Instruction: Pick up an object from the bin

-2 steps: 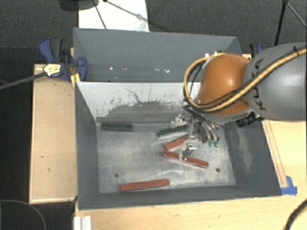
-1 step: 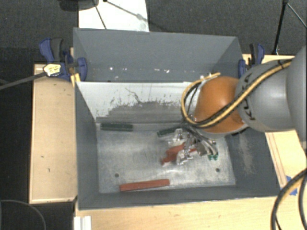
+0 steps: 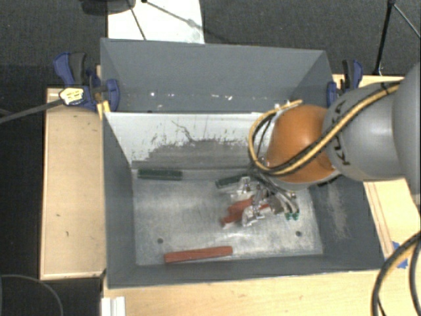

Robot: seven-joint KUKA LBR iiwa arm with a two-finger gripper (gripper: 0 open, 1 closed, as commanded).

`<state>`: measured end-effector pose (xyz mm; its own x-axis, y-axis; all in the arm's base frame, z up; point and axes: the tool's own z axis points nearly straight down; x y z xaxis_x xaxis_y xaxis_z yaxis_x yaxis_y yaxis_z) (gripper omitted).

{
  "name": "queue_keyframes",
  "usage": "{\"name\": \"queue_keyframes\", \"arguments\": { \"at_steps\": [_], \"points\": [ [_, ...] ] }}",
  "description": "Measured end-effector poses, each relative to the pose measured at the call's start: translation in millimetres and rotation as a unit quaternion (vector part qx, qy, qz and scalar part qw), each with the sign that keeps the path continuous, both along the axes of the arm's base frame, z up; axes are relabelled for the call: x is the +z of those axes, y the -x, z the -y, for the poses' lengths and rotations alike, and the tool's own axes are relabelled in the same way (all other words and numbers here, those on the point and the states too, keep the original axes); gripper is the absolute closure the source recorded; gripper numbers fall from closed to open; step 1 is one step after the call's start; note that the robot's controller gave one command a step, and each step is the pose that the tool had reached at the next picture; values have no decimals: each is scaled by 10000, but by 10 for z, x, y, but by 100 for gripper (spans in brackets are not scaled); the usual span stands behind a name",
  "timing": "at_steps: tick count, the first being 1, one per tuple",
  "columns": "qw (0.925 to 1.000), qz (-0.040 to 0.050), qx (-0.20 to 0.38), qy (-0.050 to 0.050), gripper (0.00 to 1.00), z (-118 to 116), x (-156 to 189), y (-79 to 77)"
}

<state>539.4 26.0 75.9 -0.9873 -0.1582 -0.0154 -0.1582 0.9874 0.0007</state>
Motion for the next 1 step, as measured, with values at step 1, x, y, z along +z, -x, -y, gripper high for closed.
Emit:
{"name": "queue_keyframes", "arguments": {
  "at_steps": [1],
  "points": [
    [9999, -65, -103, 11, 100, 62, 1177, 61]
  ]
}}
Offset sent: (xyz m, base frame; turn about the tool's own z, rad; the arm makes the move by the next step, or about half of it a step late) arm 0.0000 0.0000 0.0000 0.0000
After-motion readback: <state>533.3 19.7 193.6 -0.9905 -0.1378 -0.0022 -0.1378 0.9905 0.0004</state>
